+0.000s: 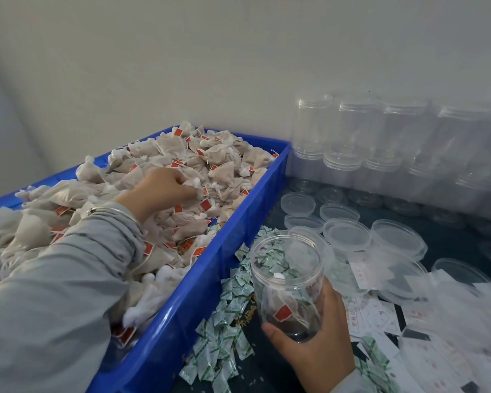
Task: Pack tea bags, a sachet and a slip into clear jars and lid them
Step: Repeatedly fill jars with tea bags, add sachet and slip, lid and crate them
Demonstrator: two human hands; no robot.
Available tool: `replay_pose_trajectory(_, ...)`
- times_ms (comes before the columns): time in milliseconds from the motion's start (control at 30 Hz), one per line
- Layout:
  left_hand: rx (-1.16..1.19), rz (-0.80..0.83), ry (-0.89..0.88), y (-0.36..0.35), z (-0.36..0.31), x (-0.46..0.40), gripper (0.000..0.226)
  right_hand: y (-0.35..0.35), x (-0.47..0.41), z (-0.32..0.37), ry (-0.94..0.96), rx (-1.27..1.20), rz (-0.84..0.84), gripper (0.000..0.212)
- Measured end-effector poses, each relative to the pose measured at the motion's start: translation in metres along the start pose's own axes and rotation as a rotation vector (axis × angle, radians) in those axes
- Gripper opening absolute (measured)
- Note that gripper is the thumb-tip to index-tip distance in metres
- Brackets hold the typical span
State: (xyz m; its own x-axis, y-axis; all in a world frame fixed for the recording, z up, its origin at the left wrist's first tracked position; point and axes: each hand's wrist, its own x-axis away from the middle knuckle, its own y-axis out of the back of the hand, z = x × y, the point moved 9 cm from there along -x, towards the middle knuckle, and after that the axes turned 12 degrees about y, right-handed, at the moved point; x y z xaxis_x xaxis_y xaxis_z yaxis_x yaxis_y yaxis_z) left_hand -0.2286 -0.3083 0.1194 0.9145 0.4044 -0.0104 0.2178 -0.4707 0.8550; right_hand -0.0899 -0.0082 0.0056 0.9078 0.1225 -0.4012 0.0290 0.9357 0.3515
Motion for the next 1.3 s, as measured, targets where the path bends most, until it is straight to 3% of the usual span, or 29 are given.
replay_pose_trajectory(100,0.297,0.073,-0.012,-0.001,-0.017,0.01,0.015,-0.001,-0.001,0.0,0.009,0.014,0.018,0.115)
replay_pose_trajectory(167,0.517,0.22,-0.019,-0.008,-0.032,0.022,0.005,-0.003,-0.001,-0.001,0.003,0.02,0.035,0.115)
replay_pose_trajectory(267,0.816,0.5,-0.099,-0.019,-0.063,0.048,0.032,-0.003,-0.002,0.002,0.021,0.04,0.026,0.111)
replay_pose_trajectory(400,0.859,0.713,-0.241,-0.029,-0.093,0.083,0.029,0.0,-0.003,0.007,0.061,0.053,-0.012,0.104)
replay_pose_trajectory(567,0.709,0.813,-0.454,-0.036,-0.112,0.117,0.027,-0.001,-0.002,0.006,0.065,0.068,-0.011,0.103)
replay_pose_trajectory(867,0.377,0.777,-0.505,-0.058,-0.116,0.139,0.013,0.001,-0.002,0.009,0.079,0.083,-0.036,0.101)
replay_pose_trajectory(1000,0.271,0.745,-0.497,-0.059,-0.112,0.137,0.02,0.0,0.0,0.007,0.067,0.035,-0.036,0.103)
replay_pose_trajectory(1100,0.4,0.605,-0.422,-0.042,-0.106,0.118,0.013,0.001,0.001,0.005,0.04,-0.001,-0.045,0.105)
replay_pose_trajectory(1300,0.558,0.125,-0.116,0.002,-0.053,0.043,0.018,0.001,0.002,0.001,0.023,0.001,-0.031,0.109)
